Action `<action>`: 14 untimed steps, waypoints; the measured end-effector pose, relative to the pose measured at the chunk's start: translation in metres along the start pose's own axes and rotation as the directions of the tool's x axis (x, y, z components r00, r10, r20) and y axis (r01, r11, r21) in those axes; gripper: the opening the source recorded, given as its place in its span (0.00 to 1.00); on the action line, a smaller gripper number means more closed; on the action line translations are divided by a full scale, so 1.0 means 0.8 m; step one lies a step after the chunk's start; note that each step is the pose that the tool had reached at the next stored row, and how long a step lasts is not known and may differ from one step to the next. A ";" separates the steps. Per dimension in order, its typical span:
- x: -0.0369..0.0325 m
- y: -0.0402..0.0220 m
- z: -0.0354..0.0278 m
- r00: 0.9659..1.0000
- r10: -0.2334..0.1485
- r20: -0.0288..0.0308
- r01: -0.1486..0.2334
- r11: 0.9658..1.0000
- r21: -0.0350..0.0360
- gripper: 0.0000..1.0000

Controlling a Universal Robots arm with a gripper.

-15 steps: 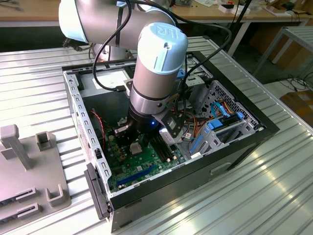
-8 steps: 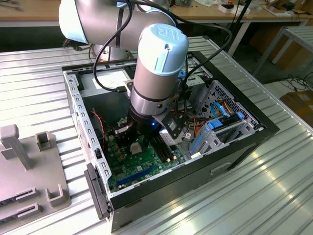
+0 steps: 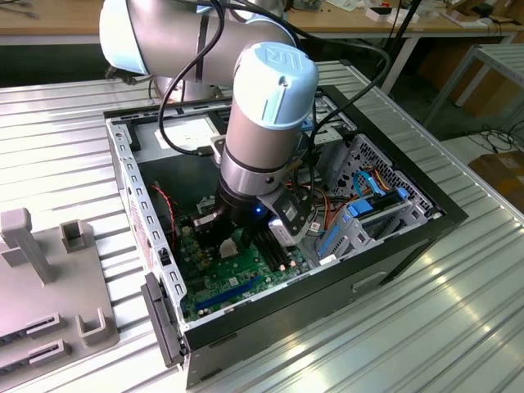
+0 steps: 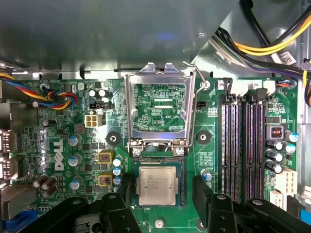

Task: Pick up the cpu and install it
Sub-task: 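Place the cpu into insertion slot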

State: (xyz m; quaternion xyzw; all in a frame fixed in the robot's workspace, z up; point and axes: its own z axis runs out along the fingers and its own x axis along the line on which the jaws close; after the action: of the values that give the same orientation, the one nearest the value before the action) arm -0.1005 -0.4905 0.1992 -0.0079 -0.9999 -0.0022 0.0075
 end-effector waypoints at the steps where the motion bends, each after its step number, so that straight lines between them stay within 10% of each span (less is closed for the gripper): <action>1: -0.0004 -0.0003 0.0000 1.000 0.000 0.000 0.000 1.000 0.000 0.62; 14: -0.0053 -0.0008 0.0007 1.000 0.000 0.000 0.000 1.000 0.000 0.62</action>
State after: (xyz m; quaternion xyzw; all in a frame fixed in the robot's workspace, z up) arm -0.0963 -0.4913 0.1986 -0.0081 -0.9999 -0.0021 0.0075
